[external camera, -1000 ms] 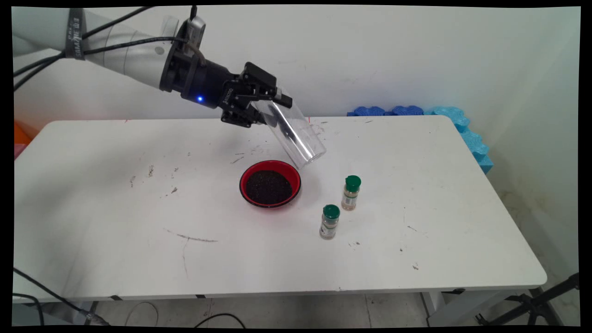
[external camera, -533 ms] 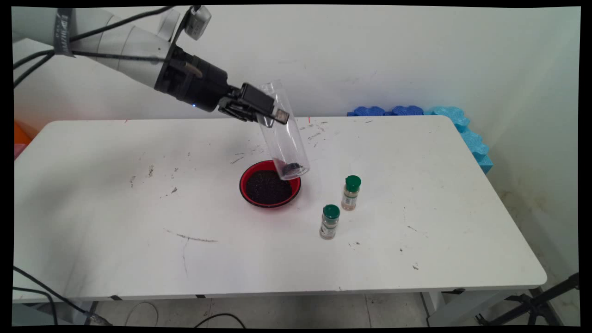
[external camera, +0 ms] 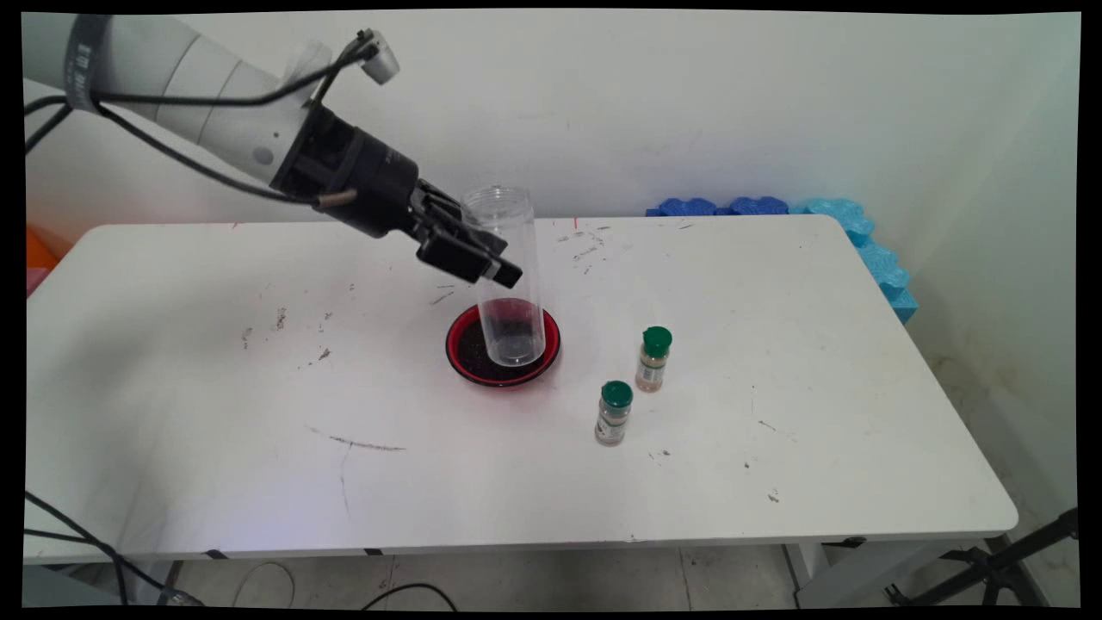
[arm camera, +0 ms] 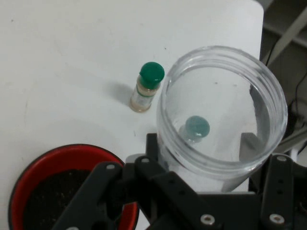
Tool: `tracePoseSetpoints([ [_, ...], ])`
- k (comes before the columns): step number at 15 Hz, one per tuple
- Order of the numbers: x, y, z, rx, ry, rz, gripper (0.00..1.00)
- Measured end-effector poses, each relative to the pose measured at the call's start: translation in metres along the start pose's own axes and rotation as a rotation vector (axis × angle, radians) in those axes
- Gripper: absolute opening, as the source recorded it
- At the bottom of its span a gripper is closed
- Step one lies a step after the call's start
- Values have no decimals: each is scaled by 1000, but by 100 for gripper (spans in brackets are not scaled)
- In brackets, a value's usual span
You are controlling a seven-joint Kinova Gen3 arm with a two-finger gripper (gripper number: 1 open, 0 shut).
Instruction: Pour the black seasoning powder in the red bowl
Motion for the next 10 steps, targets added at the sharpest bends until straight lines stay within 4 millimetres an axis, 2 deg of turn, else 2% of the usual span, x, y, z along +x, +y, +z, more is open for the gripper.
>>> tracePoseSetpoints([
  [6, 2, 20, 4, 29, -32, 174, 0],
  [10, 3, 26, 6, 42, -39, 218, 0],
])
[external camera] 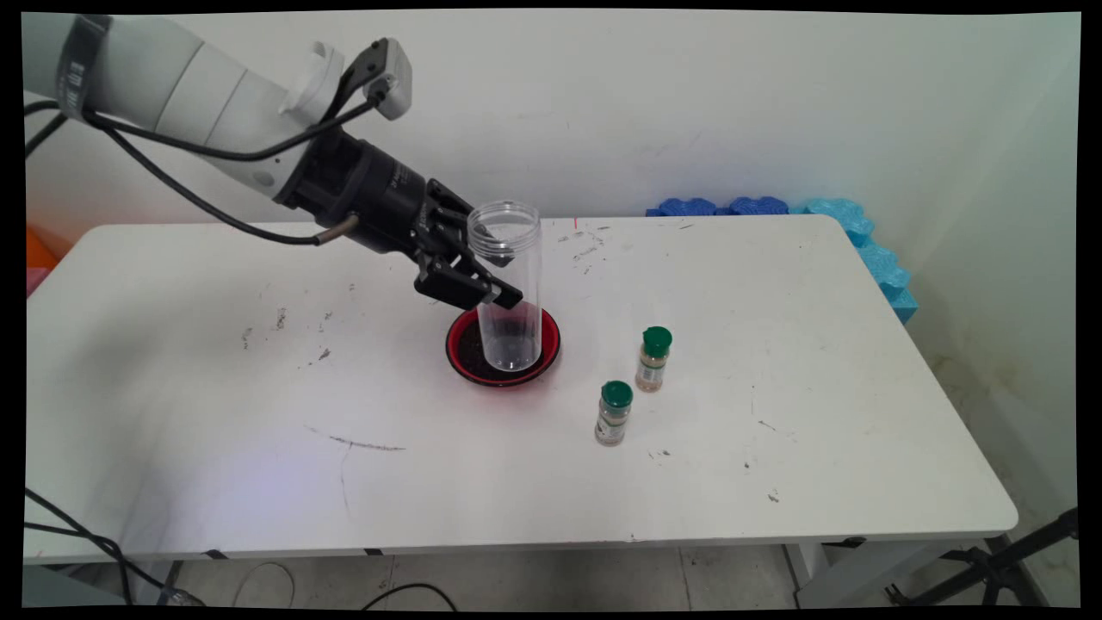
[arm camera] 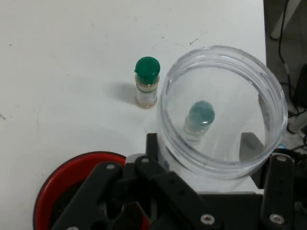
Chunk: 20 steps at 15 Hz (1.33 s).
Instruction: Pour the black seasoning powder in the red bowl, then place the picked object on the table
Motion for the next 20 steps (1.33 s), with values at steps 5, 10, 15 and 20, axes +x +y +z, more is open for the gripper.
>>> tracePoseSetpoints([
  [5, 2, 6, 2, 13, -6, 42, 0],
  [10, 3, 10, 3, 23, -10, 68, 0],
  [15, 2, 13, 5, 27, -11, 74, 0],
  [20, -12, 16, 16, 27, -11, 74, 0],
])
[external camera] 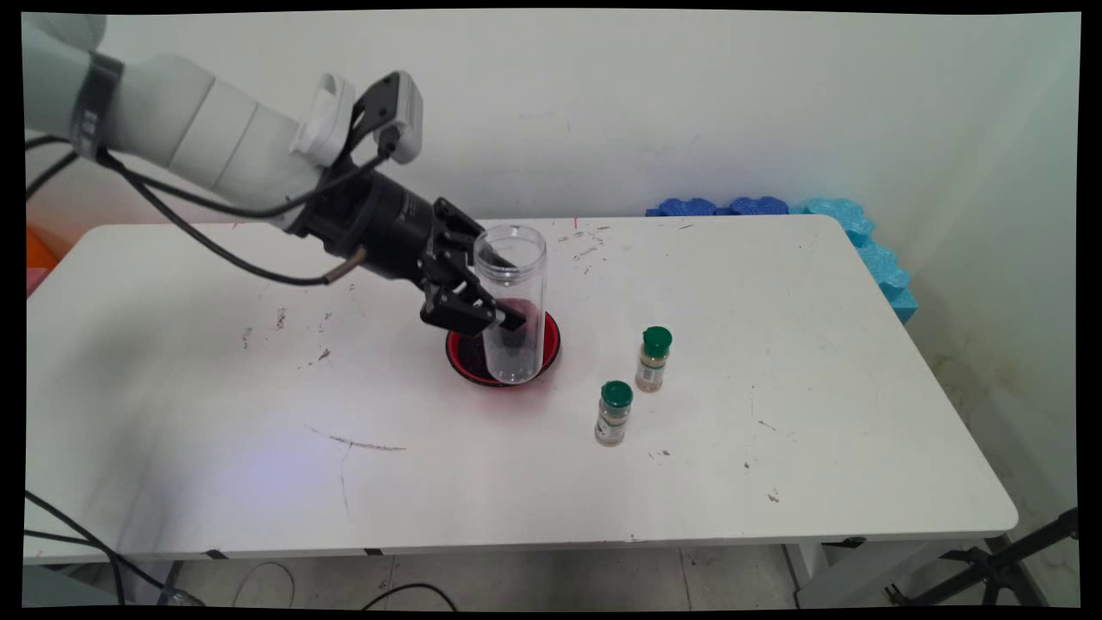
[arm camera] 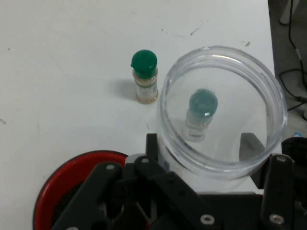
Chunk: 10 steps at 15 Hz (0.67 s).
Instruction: Place the picked object on the table
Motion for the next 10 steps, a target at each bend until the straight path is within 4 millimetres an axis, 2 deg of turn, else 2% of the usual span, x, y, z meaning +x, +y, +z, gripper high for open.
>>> tracePoseSetpoints([
  [10, -42, 14, 49, -13, 17, -69, 0],
])
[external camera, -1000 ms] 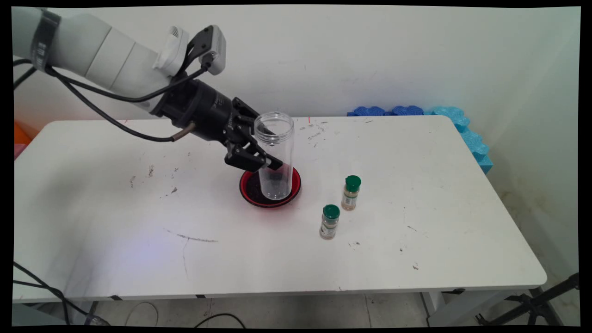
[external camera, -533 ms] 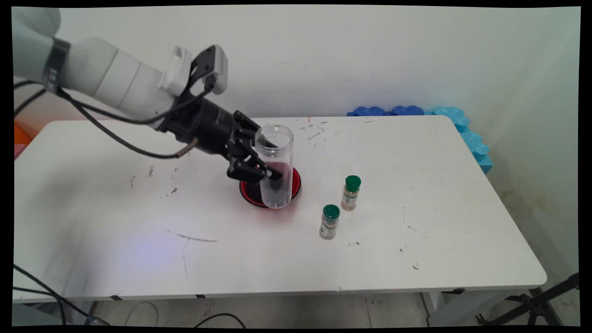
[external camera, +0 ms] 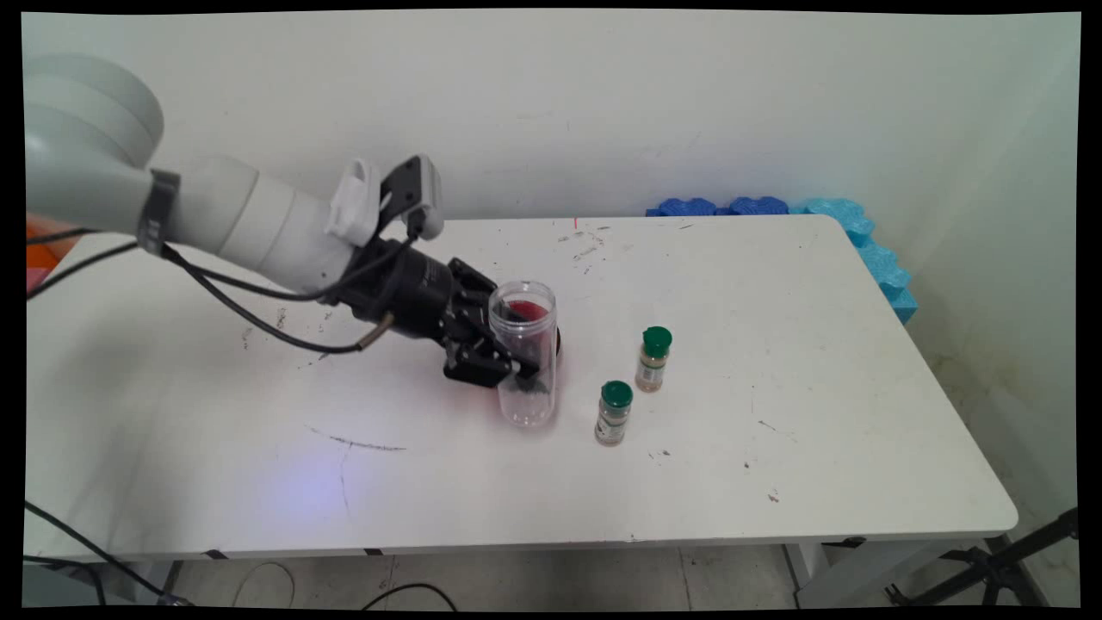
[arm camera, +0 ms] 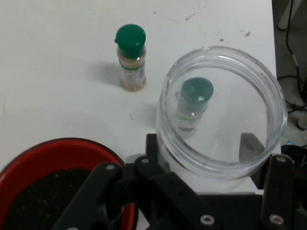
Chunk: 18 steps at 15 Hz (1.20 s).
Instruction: Place the picked object on the table
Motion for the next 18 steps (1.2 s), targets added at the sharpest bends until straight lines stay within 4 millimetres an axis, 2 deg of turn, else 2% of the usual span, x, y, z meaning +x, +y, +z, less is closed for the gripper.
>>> tracePoseSetpoints([
  [10, -30, 6, 34, -2, -5, -80, 0],
  [17, -39, 7, 46, -5, 0, -121, 0],
  [18, -40, 7, 47, -5, 1, -125, 100],
])
